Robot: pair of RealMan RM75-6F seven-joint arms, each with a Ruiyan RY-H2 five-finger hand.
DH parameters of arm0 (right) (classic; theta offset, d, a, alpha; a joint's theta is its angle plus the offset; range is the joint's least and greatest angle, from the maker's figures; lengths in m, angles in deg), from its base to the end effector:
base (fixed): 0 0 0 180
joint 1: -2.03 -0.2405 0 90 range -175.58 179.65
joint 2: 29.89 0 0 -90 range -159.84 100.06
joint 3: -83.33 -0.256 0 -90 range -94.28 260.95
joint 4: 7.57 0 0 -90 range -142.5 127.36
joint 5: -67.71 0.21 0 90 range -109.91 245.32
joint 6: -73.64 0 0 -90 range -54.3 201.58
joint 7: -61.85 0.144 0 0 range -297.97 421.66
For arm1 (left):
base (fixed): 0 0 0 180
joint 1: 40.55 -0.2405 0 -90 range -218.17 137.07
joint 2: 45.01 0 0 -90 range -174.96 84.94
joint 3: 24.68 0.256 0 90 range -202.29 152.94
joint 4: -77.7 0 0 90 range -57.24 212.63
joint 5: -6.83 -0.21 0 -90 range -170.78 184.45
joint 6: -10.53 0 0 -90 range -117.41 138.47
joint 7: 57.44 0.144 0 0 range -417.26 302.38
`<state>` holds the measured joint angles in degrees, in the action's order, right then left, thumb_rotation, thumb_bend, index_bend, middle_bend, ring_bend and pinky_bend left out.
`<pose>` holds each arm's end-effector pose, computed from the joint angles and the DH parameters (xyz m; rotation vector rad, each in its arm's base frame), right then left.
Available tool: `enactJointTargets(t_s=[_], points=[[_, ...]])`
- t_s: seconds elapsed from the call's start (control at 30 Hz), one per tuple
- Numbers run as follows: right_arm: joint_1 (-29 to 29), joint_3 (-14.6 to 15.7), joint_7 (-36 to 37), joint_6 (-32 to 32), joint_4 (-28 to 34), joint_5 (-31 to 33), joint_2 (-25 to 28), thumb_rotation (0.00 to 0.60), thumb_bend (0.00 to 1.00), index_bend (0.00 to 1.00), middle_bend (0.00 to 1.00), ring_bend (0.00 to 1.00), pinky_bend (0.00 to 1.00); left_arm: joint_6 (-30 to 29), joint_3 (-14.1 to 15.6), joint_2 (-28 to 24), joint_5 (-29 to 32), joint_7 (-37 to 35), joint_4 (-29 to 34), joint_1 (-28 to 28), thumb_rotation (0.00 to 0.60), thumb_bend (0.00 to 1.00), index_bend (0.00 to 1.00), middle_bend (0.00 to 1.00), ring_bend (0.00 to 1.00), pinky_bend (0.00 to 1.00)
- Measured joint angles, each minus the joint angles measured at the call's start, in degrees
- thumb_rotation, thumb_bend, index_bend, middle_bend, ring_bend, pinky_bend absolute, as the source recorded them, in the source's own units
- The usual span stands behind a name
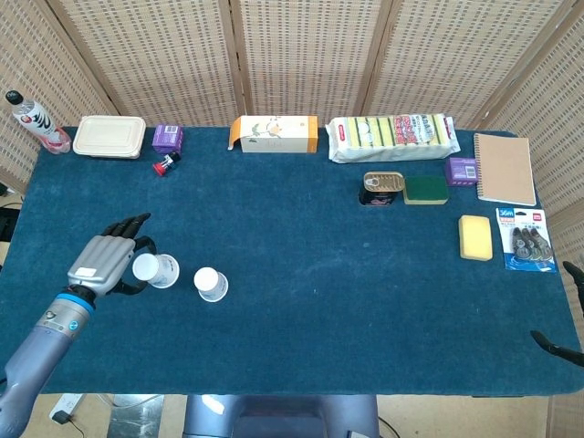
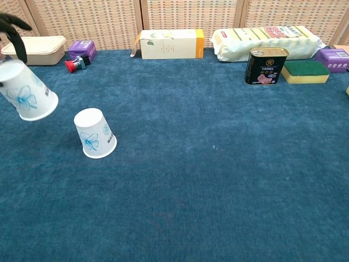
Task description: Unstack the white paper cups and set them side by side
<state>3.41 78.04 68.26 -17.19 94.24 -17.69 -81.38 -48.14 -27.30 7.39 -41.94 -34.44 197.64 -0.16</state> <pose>-0.2991 -0.1547 0.2304 1.2351 -0.8933 0.9635 -0.1741 0.2867 0.1288 -1.7533 -1.0917 -0.6679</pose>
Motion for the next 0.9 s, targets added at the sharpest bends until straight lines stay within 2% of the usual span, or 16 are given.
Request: enactJointTargets(t_s=[0.13, 0.27, 0.8, 0.9], points=[[-0.05, -0.03, -0.02, 0.13, -0.05, 0.2, -0.02, 0.6, 0.0, 0.08, 0.0, 0.0, 0.0, 0.53, 0.84, 6.06, -0.2, 0.64, -4.96, -0.29, 0.6, 0.23, 0.39, 0.0, 0.0, 0.09], [-0.16, -0.09, 0.19, 0.36, -0.22, 0.38, -0.03, 0.6, 0.0, 0.08, 0.0, 0.0, 0.0, 1.47, 0.95, 9.78, 0.99, 1.55, -7.56, 0.25, 0.6, 0.23, 0.39, 0.0, 0.0, 0.09], [-0.3, -0.07, 0.71, 0.69, -0.37, 0.56, 0.11, 0.6, 0.0, 0.08, 0.0, 0.0, 0.0, -0.06, 0.64, 14.65, 7.39, 7.96, -10.04, 3.02, 0.6, 0.23, 0.39, 0.0, 0.0, 0.09], [-0.3, -0.12, 0.77, 0.67, -0.37, 0.65, 0.12, 0.6, 0.0, 0.08, 0.0, 0.0, 0.0, -0.05, 0.52, 15.35, 8.13, 8.14, -10.41, 3.33, 0.6, 0.23, 0.3, 0.0, 0.0, 0.09]])
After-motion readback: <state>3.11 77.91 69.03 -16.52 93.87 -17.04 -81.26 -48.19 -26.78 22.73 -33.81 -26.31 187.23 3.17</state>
